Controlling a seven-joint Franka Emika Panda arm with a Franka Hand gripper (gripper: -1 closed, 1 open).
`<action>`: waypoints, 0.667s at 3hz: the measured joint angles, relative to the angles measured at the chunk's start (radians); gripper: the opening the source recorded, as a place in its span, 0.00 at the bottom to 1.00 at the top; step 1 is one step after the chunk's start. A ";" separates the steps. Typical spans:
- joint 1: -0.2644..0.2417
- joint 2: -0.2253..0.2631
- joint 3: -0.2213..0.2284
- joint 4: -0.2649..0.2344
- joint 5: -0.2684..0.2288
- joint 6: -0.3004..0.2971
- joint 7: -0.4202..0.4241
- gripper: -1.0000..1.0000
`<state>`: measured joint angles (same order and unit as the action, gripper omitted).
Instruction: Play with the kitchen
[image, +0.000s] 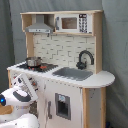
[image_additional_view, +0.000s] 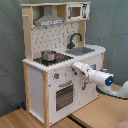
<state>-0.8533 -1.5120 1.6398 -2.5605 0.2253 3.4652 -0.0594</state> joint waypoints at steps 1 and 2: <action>0.000 0.000 0.001 0.000 0.001 0.000 0.000 0.00; 0.001 0.000 0.004 0.001 0.020 0.002 0.004 0.00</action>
<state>-0.8526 -1.5117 1.6435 -2.5597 0.2455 3.4668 -0.0559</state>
